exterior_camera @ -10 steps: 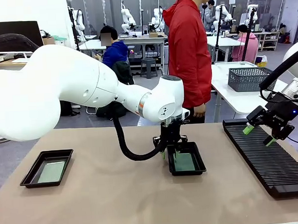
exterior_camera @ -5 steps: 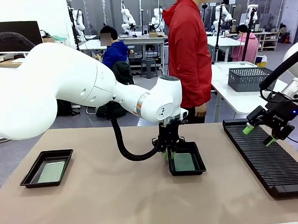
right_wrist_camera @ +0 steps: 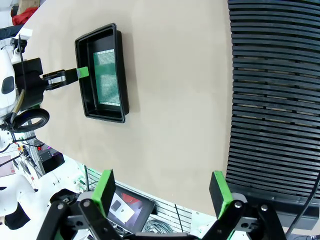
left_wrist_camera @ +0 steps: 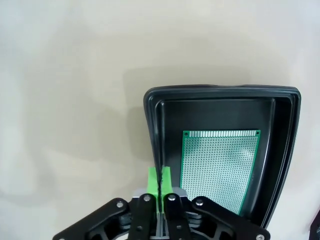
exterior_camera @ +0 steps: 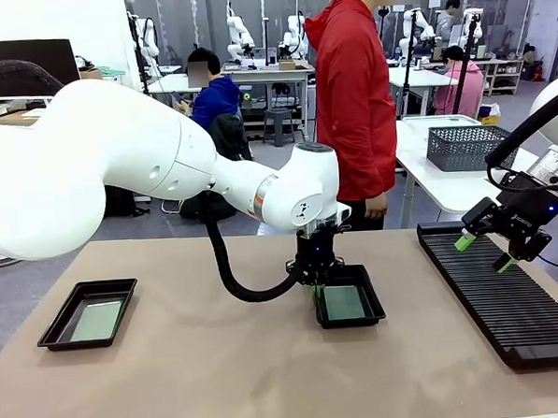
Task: Inspect and transfer BCBs to ESD trays.
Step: Pick up the ESD tray and place it on the left side of the table.
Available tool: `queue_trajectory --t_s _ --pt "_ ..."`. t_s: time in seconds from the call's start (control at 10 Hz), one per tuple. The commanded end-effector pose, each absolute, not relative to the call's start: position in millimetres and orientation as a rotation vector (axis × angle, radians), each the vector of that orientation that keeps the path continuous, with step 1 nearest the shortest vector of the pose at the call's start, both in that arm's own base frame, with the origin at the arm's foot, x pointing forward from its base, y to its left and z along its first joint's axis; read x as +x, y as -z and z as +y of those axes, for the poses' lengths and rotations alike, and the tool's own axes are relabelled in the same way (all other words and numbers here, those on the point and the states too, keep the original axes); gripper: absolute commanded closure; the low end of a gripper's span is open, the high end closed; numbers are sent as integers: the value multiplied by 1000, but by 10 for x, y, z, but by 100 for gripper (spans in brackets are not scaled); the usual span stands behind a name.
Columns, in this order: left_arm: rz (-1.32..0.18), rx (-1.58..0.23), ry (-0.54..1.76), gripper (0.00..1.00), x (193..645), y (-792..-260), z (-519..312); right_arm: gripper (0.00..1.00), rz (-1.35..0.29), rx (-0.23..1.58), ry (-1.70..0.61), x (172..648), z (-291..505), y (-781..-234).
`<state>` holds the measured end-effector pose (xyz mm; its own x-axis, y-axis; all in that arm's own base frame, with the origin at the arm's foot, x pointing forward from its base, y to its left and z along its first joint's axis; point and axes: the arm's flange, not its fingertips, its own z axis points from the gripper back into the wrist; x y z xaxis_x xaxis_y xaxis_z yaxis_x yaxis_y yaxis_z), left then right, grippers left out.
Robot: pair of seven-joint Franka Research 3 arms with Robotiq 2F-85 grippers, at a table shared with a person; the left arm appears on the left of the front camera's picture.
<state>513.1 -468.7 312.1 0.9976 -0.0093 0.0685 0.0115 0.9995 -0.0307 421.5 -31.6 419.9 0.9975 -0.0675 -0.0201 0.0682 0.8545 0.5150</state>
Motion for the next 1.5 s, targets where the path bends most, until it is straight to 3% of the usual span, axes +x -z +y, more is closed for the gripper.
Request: queue_trajectory --t_s 0.0,0.7,1.4 --pt "-56 -55 -3 100 5040 -3124 -4556 0 -4 543 101 4213 -305 -4208" --pt "-64 -52 -3 97 5126 -3129 -4680 0 -4 543 101 4213 -305 -4208" --pt "-61 -342 48 97 5169 -3241 -3892 0 -4 543 101 4213 -305 -4208"
